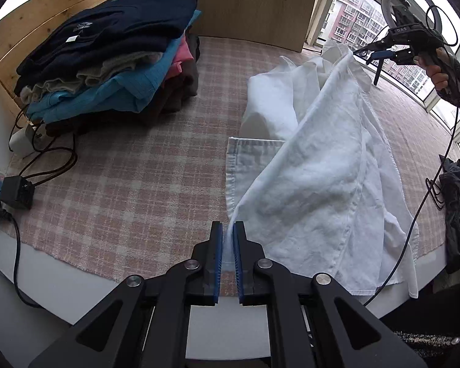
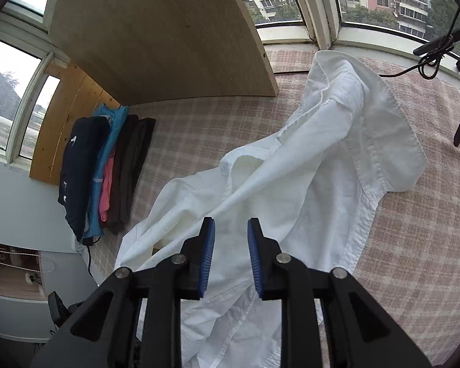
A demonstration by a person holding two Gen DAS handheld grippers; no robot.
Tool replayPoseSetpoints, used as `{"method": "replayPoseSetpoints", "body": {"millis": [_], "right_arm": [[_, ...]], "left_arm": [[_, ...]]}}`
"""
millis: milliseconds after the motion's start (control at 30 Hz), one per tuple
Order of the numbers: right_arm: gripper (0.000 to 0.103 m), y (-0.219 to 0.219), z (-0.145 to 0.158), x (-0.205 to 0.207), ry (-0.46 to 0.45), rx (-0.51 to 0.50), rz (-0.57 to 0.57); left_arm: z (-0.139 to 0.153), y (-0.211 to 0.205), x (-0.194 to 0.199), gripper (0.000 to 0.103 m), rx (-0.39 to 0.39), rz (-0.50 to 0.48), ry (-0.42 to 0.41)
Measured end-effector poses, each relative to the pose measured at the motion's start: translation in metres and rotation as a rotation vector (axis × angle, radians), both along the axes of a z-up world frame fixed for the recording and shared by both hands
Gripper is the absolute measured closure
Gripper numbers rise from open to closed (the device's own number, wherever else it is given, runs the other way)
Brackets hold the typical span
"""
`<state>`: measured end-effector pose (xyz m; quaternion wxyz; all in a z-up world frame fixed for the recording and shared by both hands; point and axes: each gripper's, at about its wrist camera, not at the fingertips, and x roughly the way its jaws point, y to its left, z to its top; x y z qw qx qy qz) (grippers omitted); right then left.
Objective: Fold clothes
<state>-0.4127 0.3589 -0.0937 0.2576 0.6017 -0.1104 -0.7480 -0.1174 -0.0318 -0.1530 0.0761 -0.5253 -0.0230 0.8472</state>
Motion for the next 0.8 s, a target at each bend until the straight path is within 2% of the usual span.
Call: {"method": "replayPoseSetpoints", "body": {"millis": [33,167,233,300,367,433,500,633,700,800], "right_arm": [[0.066,0.021,0.011,0.007,0.017,0.004,-0.017],[0.066,0.099,0.038,0.035,0.031,-0.011,-0.06],[0.066,0.131,0.049,0.048,0.018,-0.032,-0.057],[0.066,0.156,0.065,0.056,0.043,-0.074,-0.028],[0.066,0.175,0.081,0.058,0.106,-0.096,-0.001],[0.066,0.186,0.087,0.054,0.186,-0.072,0.012],[0.066,0.186,0.068,0.041,0.193,-0.056,0.011],[0.066,0.161,-0.009,0.009,0.108,0.007,0.027],[0.066,0.143,-0.047,-0.002,0.06,0.029,0.048],[0.066,0.122,-0.083,-0.015,0.026,0.041,0.066]], "left_arm": [[0.007,-0.002,0.009,0.095,-0.011,0.016,0.004],[0.044,0.0,0.047,0.096,-0.025,0.068,0.035],[0.063,0.005,0.067,0.095,-0.057,0.095,0.053],[0.08,0.01,0.086,0.095,-0.084,0.133,0.065],[0.084,0.021,0.1,0.094,-0.075,0.172,0.052],[0.066,0.056,0.1,0.094,-0.03,0.142,0.014],[0.044,0.096,0.099,0.094,0.019,0.102,-0.029],[0.0,0.172,0.093,0.093,0.109,0.029,-0.114],[-0.019,0.196,0.084,0.088,0.106,0.03,-0.158],[-0.033,0.212,0.076,0.088,0.059,0.09,-0.197]]}}
